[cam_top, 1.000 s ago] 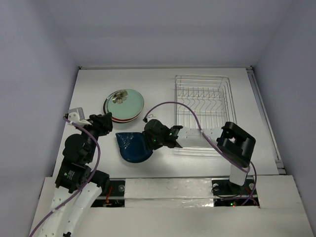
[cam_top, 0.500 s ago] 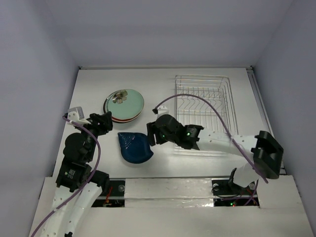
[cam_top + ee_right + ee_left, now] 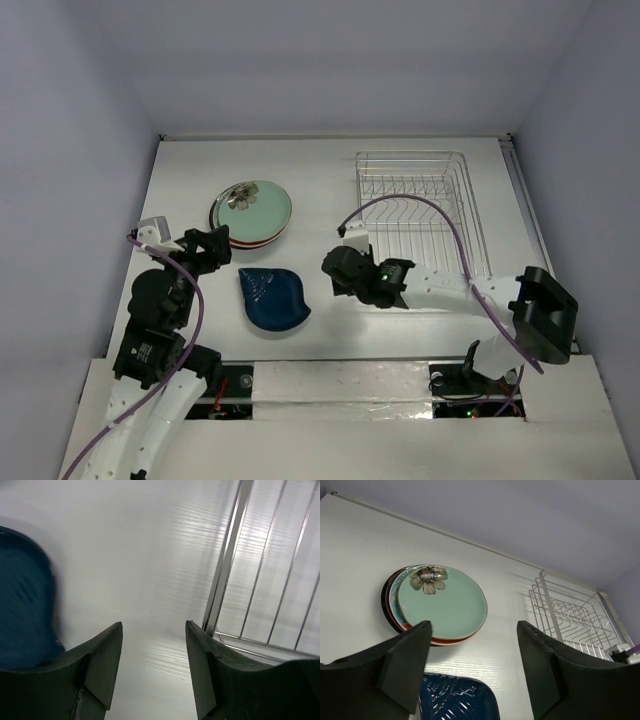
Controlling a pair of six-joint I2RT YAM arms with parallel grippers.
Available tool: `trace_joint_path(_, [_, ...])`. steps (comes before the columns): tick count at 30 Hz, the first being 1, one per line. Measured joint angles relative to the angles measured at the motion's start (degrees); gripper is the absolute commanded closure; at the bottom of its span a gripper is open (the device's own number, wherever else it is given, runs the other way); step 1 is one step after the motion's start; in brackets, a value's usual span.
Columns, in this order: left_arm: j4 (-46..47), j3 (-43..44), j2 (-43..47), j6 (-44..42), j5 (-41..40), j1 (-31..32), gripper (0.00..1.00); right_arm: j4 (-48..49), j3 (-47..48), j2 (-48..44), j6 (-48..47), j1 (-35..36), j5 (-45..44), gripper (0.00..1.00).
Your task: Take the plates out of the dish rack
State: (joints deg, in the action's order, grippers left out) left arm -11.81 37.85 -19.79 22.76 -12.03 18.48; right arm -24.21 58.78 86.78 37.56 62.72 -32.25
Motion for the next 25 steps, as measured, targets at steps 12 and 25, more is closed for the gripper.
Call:
trace_joint_path(12, [0.15,0.76,0.07,-0.44,0.00,0.00,0.08,-2.80,-3.10,-21.46,-0.83,0.07,0.33,0.42])
trace_joint_path(25, [5.09,9.60,-0.22,-0.17,-0.04,0.00,0.01,12.57,-3.61,-57.53,-6.71,0.33,-13.66,0.69])
